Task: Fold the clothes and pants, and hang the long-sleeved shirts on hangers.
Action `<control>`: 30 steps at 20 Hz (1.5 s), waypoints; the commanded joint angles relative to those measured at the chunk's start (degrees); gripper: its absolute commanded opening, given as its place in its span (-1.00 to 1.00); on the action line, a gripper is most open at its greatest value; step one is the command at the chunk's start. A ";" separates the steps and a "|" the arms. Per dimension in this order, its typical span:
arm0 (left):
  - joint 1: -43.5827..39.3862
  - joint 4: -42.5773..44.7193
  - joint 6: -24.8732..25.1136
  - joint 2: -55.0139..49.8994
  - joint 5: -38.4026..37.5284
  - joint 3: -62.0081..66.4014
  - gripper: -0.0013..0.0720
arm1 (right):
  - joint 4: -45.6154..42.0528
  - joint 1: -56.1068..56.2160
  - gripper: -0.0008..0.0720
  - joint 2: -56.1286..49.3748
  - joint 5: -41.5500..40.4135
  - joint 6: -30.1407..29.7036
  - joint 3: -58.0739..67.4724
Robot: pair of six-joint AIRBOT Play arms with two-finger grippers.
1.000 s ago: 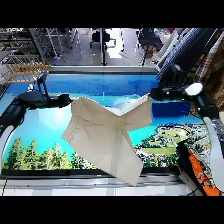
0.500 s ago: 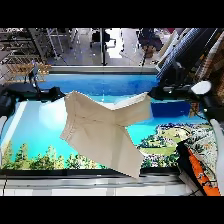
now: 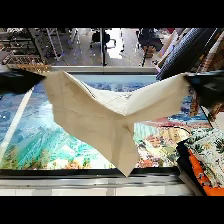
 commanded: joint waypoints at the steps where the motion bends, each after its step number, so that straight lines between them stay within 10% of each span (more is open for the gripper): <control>1: 0.09 0.74 0.57 14.62 -6.62 0.04 -0.93 | -3.41 -0.07 -0.94 12.83 -7.56 0.09 -0.02; 10: 0.09 5.66 -0.57 21.33 -13.22 -0.07 -0.93 | -3.93 -0.07 -0.94 12.81 -17.94 -3.48 3.39; 17: 0.09 12.76 -4.52 -5.62 -1.31 -0.11 -0.93 | 6.69 0.72 -0.94 -17.55 -13.27 -3.61 4.11; 23: 0.46 19.34 -4.96 -36.20 -8.79 -0.09 -0.93 | 4.83 10.97 -0.94 -48.00 -23.17 -3.58 4.11; 30: 1.95 15.08 -6.23 -43.69 -12.09 1.25 -0.93 | 3.54 10.40 -0.94 -52.28 -20.28 -0.31 4.15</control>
